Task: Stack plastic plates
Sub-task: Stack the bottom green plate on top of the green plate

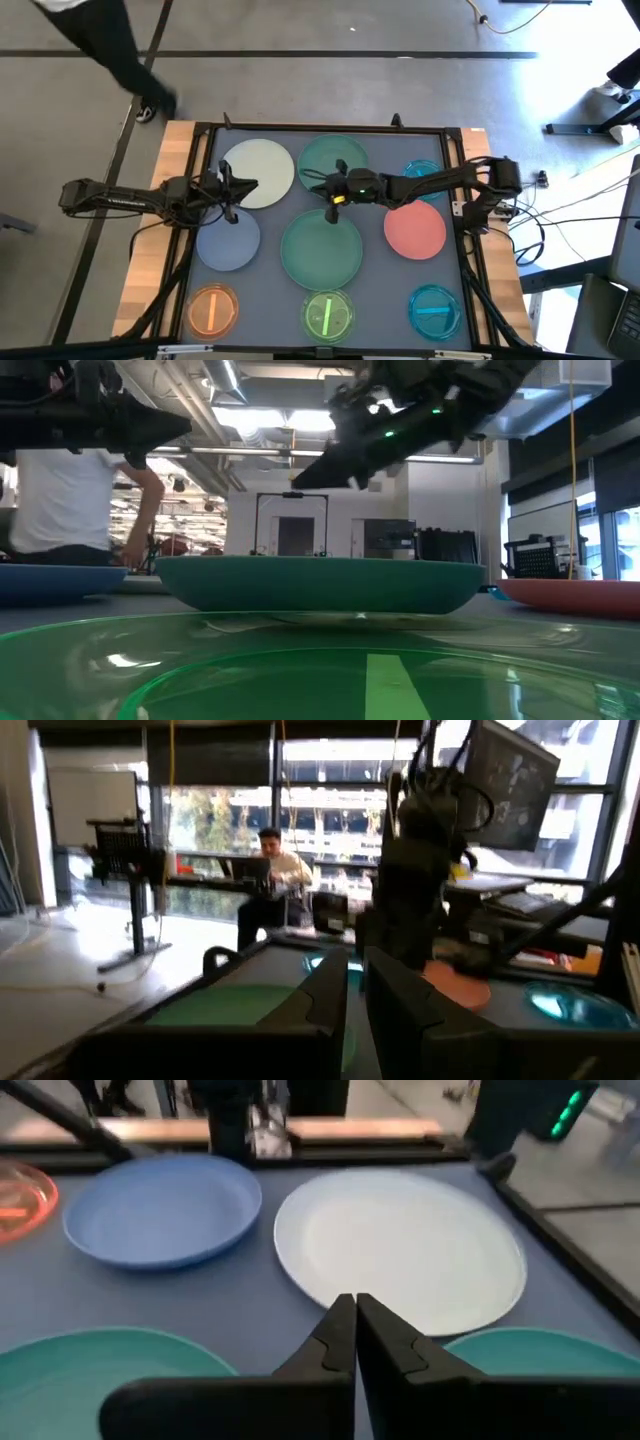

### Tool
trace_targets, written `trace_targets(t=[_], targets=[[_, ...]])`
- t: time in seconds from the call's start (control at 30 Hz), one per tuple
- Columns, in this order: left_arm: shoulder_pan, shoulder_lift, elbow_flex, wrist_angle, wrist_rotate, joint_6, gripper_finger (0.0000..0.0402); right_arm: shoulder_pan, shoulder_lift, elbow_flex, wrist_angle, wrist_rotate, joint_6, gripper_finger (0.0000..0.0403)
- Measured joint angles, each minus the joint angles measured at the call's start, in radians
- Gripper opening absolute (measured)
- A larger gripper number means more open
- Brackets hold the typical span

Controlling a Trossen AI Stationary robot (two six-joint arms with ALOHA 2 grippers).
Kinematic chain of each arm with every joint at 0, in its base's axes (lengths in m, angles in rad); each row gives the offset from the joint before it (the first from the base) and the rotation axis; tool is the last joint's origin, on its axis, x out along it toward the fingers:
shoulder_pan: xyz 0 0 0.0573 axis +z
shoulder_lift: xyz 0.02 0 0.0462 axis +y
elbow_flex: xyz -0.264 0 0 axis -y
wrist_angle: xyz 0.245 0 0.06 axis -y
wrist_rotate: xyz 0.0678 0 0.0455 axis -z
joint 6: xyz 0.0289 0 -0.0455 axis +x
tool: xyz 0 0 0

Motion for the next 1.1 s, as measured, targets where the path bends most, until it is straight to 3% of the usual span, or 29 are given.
trace_targets(t=[0.27, 0.4, 0.53, 0.67, 0.87, 1.1], targets=[[0.017, -0.002, 0.0, 0.093, 0.005, 0.136, 0.0032, 0.0, 0.148, 0.236, -0.347, -0.003, -0.047, 0.0005], [0.032, -0.002, 0.001, 0.125, 0.031, 0.165, 0.0032, 0.001, 0.146, 0.272, -0.484, -0.003, 0.0, 0.001], [0.044, -0.003, 0.001, 0.118, 0.11, 0.162, 0.0032, 0.005, 0.106, 0.274, -0.615, -0.003, 0.043, 0.0046], [0.056, -0.002, 0.001, 0.117, 0.175, 0.162, 0.0032, 0.032, 0.053, 0.236, -0.709, -0.01, 0.117, 0.0101], [0.072, -0.001, 0.001, 0.112, 0.18, 0.163, 0.0032, 0.082, -0.044, 0.122, -0.757, -0.046, 0.266, 0.0173], [0.099, -0.001, 0.001, 0.11, 0.18, 0.155, 0.0032, 0.122, -0.083, -0.008, -0.75, 0.052, 0.493, 0.0188]])
